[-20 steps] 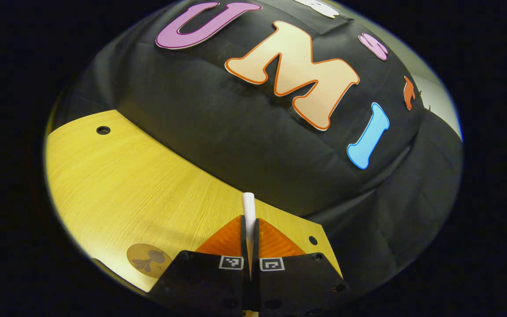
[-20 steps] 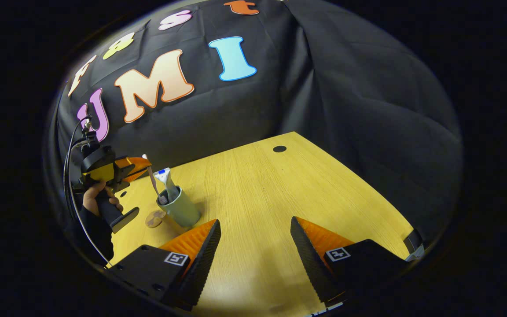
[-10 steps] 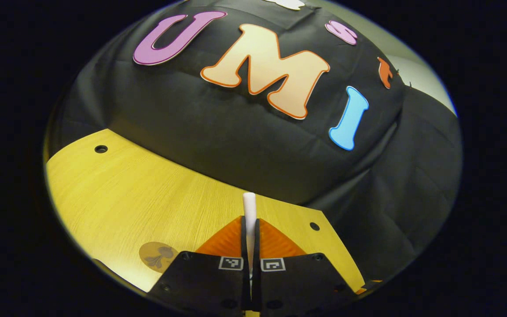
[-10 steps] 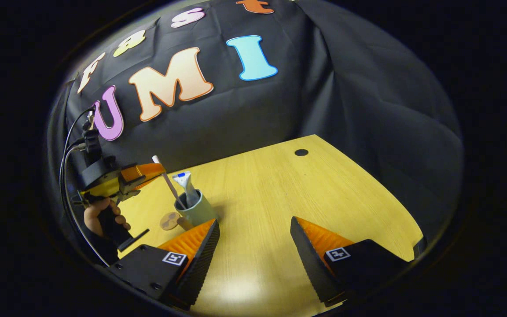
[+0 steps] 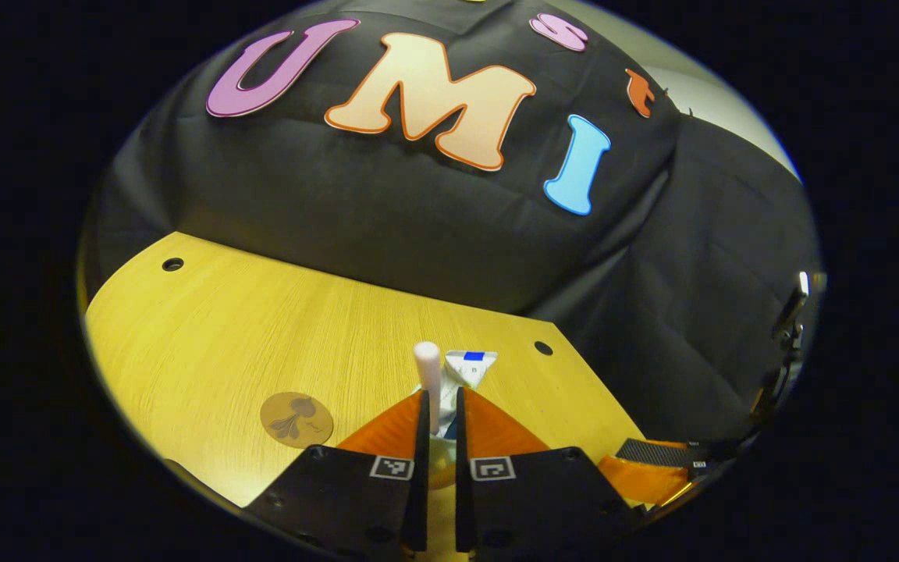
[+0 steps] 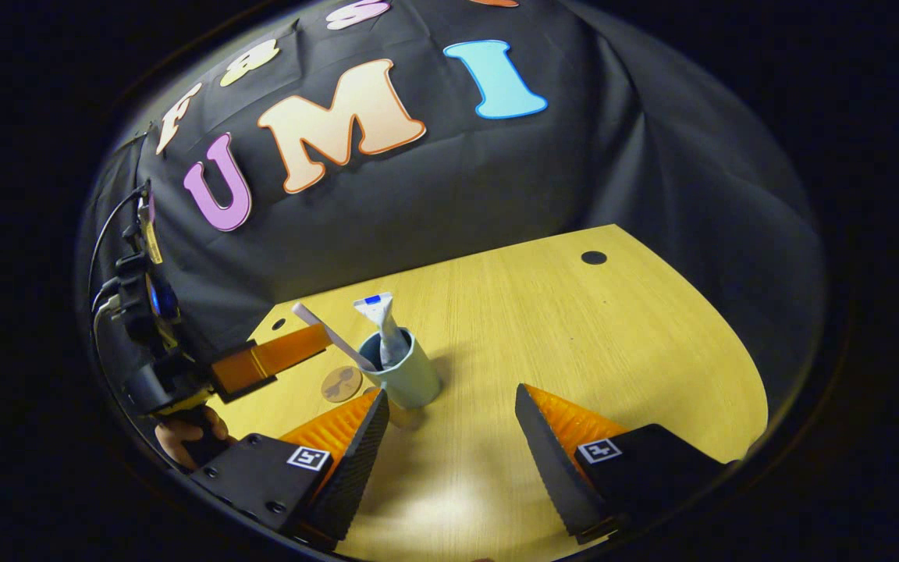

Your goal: Put the toothbrush and toothpaste on the desktop into the cup, then pick up the cup and place it on the coaster on the desktop.

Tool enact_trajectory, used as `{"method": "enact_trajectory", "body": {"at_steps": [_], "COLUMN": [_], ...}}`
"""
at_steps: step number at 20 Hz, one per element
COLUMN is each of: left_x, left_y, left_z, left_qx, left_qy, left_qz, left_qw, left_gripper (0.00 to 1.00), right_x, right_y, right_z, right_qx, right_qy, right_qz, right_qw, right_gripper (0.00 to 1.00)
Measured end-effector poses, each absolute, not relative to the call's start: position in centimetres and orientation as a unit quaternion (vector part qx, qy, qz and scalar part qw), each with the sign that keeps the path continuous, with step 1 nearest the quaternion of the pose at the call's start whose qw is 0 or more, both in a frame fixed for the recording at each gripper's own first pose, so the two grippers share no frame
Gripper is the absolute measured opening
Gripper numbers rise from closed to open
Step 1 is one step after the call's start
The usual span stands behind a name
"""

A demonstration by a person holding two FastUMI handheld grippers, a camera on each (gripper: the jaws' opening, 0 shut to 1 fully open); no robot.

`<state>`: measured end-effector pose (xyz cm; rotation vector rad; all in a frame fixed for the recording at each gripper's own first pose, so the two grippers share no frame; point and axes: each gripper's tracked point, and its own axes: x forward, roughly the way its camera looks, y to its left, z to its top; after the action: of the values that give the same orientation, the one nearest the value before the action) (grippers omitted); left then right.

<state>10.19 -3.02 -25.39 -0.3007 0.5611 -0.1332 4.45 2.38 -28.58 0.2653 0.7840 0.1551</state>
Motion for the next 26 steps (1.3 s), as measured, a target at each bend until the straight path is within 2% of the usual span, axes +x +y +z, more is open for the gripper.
{"method": "enact_trajectory", "body": {"at_steps": [1,2,3,4,6,9,10,11,12,13,16,17,18,19,20,22,23,24,25,26], "left_x": [9.6,9.0,8.3,7.8,6.5,4.5,3.9,3.2,2.5,1.8,0.2,-0.3,-0.9,-1.4,-2.1,-2.8,-3.1,-3.5,-3.6,-3.8], "left_y": [-3.0,-2.8,-2.1,-1.2,0.9,4.7,5.9,7.1,8.3,9.3,12.0,12.7,13.5,14.3,14.9,16.4,17.2,17.9,18.6,19.1], "left_z": [-25.5,-25.7,-25.8,-25.7,-25.4,-24.8,-24.6,-24.5,-24.3,-24.2,-23.9,-23.9,-24.1,-24.4,-24.7,-25.0,-24.9,-24.8,-24.7,-24.8], "left_qx": [-0.143,-0.134,-0.122,-0.109,-0.085,-0.058,-0.054,-0.051,-0.048,-0.044,-0.037,-0.037,-0.039,-0.043,-0.05,-0.054,-0.052,-0.048,-0.043,-0.039], "left_qy": [0.281,0.288,0.29,0.29,0.283,0.275,0.273,0.273,0.273,0.272,0.271,0.272,0.277,0.284,0.289,0.296,0.298,0.299,0.299,0.299], "left_qz": [-0.07,-0.071,-0.064,-0.057,-0.037,-0.002,0.009,0.022,0.032,0.042,0.067,0.075,0.082,0.091,0.098,0.114,0.122,0.127,0.131,0.134], "left_qw": [0.946,0.945,0.947,0.949,0.955,0.96,0.96,0.96,0.96,0.96,0.96,0.959,0.957,0.954,0.951,0.947,0.945,0.945,0.944,0.944], "left_gripper": [0.1,0.3,0.54,0.78,0.9,0.93,0.94,0.94,0.94,0.95,0.95,0.94,0.95,0.94,0.95,0.95,0.95,0.95,0.95,0.95], "right_x": [4.6,4.7,4.9,5.0,5.3,5.8,6.0,6.3,6.3,6.3,7.2,7.4,7.5,7.6,7.9,8.3,8.2,8.3,8.6,8.8], "right_y": [3.0,3.7,4.4,5.1,6.5,8.3,9.0,9.6,10.0,10.5,12.2,12.5,13.0,13.3,13.7,14.0,13.8,13.6,13.4,13.0], "right_z": [-28.7,-28.9,-29.3,-29.7,-30.5,-31.4,-32.0,-32.6,-33.4,-34.0,-36.0,-36.9,-37.8,-38.8,-39.5,-40.7,-41.0,-41.4,-41.8,-42.2], "right_qx": [0.128,0.127,0.126,0.123,0.12,0.11,0.104,0.097,0.088,0.081,0.062,0.054,0.048,0.04,0.035,0.027,0.022,0.019,0.017,0.017], "right_qy": [0.388,0.398,0.41,0.424,0.453,0.497,0.512,0.525,0.54,0.555,0.579,0.588,0.598,0.606,0.613,0.622,0.628,0.633,0.635,0.639], "right_qz": [0.083,0.091,0.099,0.104,0.115,0.122,0.124,0.126,0.128,0.13,0.136,0.136,0.137,0.136,0.135,0.131,0.128,0.123,0.119,0.114], "right_qw": [0.909,0.904,0.898,0.891,0.876,0.852,0.843,0.836,0.827,0.818,0.801,0.795,0.788,0.783,0.777,0.771,0.767,0.764,0.763,0.761], "right_gripper": [0.99,0.99,0.94,0.99,0.99,0.94,0.99,0.99,0.94,0.99,0.99,0.94,0.94,0.99,0.99,0.92,0.97,0.88,0.94,0.78]}}
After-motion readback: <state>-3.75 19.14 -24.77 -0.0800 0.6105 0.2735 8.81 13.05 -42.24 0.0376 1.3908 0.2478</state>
